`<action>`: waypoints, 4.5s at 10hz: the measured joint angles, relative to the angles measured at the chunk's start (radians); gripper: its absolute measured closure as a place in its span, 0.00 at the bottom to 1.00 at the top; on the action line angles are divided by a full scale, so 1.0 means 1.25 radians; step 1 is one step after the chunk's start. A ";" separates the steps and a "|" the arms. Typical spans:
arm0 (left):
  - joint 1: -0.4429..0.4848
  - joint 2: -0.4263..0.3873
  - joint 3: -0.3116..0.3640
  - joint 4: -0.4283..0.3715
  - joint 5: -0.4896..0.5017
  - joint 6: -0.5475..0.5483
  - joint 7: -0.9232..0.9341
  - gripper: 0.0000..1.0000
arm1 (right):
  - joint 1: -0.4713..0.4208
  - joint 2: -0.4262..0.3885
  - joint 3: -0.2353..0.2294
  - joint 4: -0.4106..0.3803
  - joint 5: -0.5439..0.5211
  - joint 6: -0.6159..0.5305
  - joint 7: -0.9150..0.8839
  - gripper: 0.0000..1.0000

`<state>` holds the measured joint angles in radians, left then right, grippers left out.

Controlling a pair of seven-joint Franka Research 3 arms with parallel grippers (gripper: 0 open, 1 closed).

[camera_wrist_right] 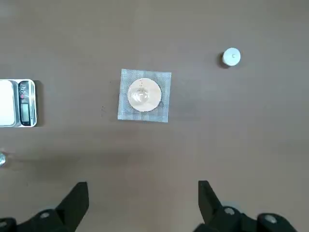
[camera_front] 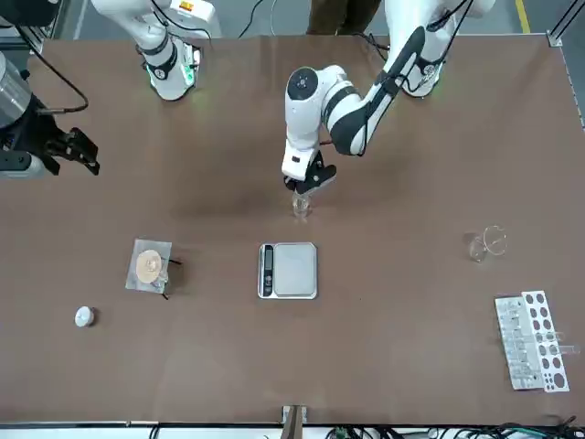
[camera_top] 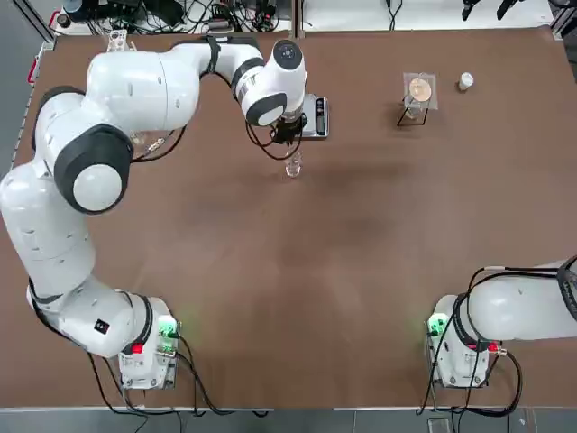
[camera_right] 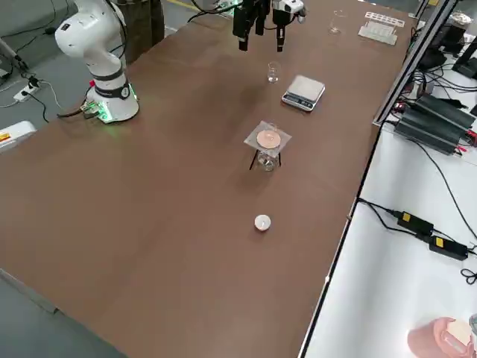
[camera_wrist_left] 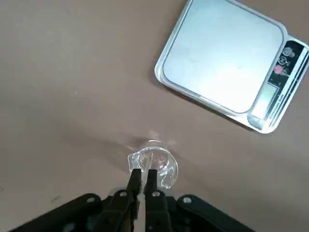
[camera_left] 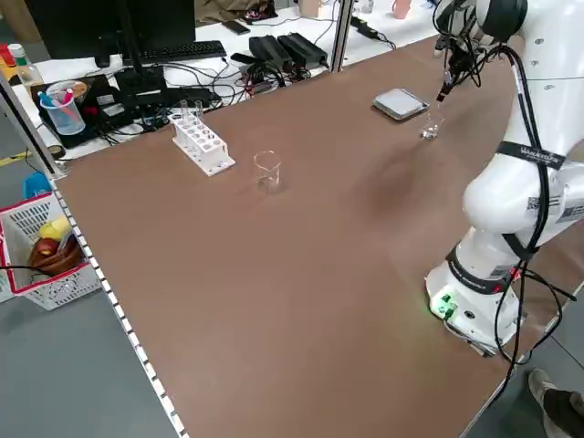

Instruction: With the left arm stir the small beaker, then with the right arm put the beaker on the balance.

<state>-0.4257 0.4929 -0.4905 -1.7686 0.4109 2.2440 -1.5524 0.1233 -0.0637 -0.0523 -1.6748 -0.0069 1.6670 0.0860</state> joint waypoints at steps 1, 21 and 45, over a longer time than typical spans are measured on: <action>0.002 0.002 0.000 0.006 0.000 0.000 -0.001 0.92 | 0.000 0.000 0.000 0.000 0.000 0.000 0.000 0.00; 0.005 0.036 -0.029 0.073 -0.006 -0.083 -0.017 0.92 | 0.000 0.000 0.000 0.000 0.000 0.003 0.000 0.00; 0.721 -0.403 -0.025 -0.136 -0.305 -0.323 0.970 0.92 | 0.003 0.000 0.004 0.000 0.000 0.036 0.000 0.00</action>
<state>0.4760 -0.0105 -0.5213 -1.9381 0.0299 1.8402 -0.3393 0.1267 -0.0634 -0.0476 -1.6753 -0.0069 1.7120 0.0861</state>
